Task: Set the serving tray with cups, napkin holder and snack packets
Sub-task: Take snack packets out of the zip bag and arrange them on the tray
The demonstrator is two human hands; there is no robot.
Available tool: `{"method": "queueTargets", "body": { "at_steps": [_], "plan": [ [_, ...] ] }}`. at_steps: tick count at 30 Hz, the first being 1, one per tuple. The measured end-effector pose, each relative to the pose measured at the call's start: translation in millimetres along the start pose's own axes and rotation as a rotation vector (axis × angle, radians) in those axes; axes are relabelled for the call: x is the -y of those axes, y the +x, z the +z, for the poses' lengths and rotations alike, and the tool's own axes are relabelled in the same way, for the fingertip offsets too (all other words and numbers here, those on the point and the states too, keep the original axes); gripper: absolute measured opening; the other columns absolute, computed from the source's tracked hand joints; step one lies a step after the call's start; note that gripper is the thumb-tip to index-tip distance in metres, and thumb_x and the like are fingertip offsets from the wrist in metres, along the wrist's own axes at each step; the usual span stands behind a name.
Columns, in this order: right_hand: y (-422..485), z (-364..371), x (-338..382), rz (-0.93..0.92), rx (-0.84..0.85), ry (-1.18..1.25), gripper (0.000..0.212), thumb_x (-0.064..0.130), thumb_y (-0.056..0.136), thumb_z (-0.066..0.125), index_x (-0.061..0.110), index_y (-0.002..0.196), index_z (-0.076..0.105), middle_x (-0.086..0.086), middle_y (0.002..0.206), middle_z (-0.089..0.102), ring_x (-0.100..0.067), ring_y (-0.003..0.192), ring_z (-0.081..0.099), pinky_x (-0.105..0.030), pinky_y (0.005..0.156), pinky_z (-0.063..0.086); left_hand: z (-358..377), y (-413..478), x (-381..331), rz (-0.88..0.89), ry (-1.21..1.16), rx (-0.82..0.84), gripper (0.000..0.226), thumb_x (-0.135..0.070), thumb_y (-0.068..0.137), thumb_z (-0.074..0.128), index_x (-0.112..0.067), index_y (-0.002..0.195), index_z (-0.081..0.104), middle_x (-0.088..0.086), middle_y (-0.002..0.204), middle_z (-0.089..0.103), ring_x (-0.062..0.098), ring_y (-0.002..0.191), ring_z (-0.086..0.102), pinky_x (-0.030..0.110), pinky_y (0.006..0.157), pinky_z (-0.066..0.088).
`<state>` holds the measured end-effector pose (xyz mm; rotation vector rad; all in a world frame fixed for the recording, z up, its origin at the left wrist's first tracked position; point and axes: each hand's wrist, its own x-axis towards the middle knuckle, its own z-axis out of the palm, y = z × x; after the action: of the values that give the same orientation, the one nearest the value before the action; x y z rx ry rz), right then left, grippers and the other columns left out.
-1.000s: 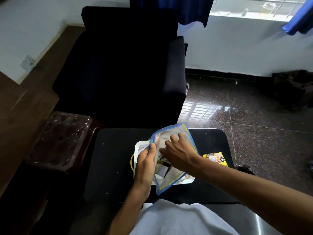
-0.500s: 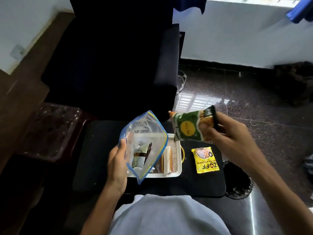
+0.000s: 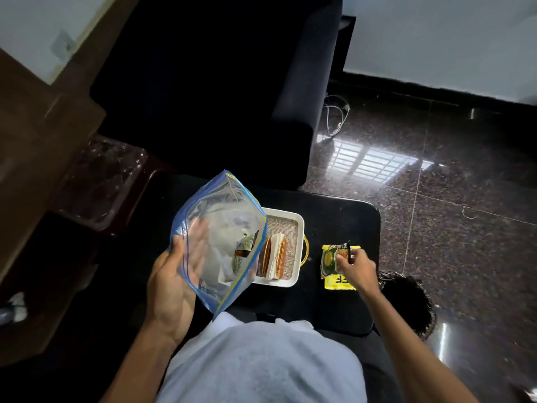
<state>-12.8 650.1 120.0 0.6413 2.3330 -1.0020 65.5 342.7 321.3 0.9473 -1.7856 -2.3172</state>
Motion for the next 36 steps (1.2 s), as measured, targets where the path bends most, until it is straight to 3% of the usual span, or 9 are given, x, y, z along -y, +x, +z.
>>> {"method": "queueTargets", "body": {
  "at_steps": [2,5,10,12,18,23,30,36],
  "plan": [
    [13.9,16.4,-11.8,0.030,0.058,-0.026,0.037,0.033,0.091,0.067,0.003,0.112,0.061,-0.019,0.113,0.069,-0.033,0.104,0.063,-0.035,0.082,0.046,3.5,-8.2,2.4,0.010,-0.012,-0.009,0.044,-0.033,0.108,0.030,-0.014,0.135,0.060,-0.004,0.136,0.069,0.007,0.127,0.063,0.029,0.103,0.052],
    [29.1,35.4,-22.9,0.066,0.141,-0.029,0.035,0.031,0.093,0.066,0.003,0.112,0.059,-0.017,0.113,0.068,-0.030,0.098,0.062,-0.032,0.078,0.045,6.0,-19.3,6.1,0.003,-0.033,-0.012,0.045,-0.033,0.107,0.030,-0.013,0.134,0.060,-0.001,0.136,0.069,0.010,0.129,0.062,0.020,0.100,0.053],
    [43.8,51.5,-31.2,0.122,0.257,-0.047,0.042,0.030,0.095,0.065,-0.001,0.122,0.054,-0.021,0.121,0.062,-0.034,0.109,0.061,-0.040,0.090,0.052,6.6,-30.5,13.1,-0.005,-0.003,-0.068,0.045,-0.032,0.107,0.029,-0.015,0.135,0.060,-0.001,0.137,0.068,0.012,0.132,0.060,0.039,0.112,0.047],
    [46.0,53.9,-33.7,0.137,0.292,-0.047,0.049,0.027,0.096,0.064,-0.002,0.131,0.049,-0.022,0.128,0.059,-0.035,0.114,0.060,-0.045,0.096,0.051,4.6,-31.1,16.6,-0.006,-0.008,-0.084,0.045,-0.030,0.108,0.029,-0.013,0.138,0.058,0.001,0.138,0.068,0.013,0.132,0.060,0.036,0.112,0.047],
    [48.0,45.2,-45.3,0.173,0.260,0.009,0.055,0.025,0.093,0.068,0.000,0.138,0.047,-0.020,0.134,0.057,-0.034,0.121,0.057,-0.047,0.102,0.047,-3.7,-25.7,23.4,-0.021,-0.036,-0.078,0.044,-0.032,0.109,0.030,-0.013,0.138,0.058,0.003,0.140,0.066,0.014,0.134,0.059,0.027,0.109,0.045],
    [37.4,16.5,-43.3,0.136,0.206,0.047,0.062,0.023,0.084,0.079,0.005,0.137,0.052,-0.016,0.135,0.059,-0.030,0.125,0.055,-0.039,0.097,0.047,-9.0,-13.8,23.8,-0.023,-0.030,-0.065,0.047,-0.033,0.109,0.031,-0.010,0.143,0.054,0.002,0.141,0.066,0.014,0.134,0.058,0.044,0.112,0.043],
    [-24.0,-40.2,8.8,-0.132,0.221,0.343,0.058,0.005,0.074,0.084,0.007,0.127,0.060,-0.011,0.121,0.069,-0.024,0.114,0.066,-0.045,0.097,0.055,-10.6,5.1,20.3,-0.049,0.004,-0.018,0.046,-0.035,0.109,0.032,-0.015,0.141,0.057,-0.002,0.143,0.063,0.010,0.136,0.056,0.034,0.114,0.038],
    [-134.8,-77.1,125.6,-0.585,0.315,0.651,0.030,0.011,0.081,0.076,0.015,0.111,0.070,-0.004,0.109,0.076,-0.016,0.104,0.072,-0.021,0.084,0.057,-2.4,21.3,8.3,-0.054,0.005,0.030,0.038,-0.026,0.109,0.036,-0.012,0.130,0.063,-0.009,0.122,0.076,0.004,0.121,0.066,0.012,0.091,0.054]
  ]
}}
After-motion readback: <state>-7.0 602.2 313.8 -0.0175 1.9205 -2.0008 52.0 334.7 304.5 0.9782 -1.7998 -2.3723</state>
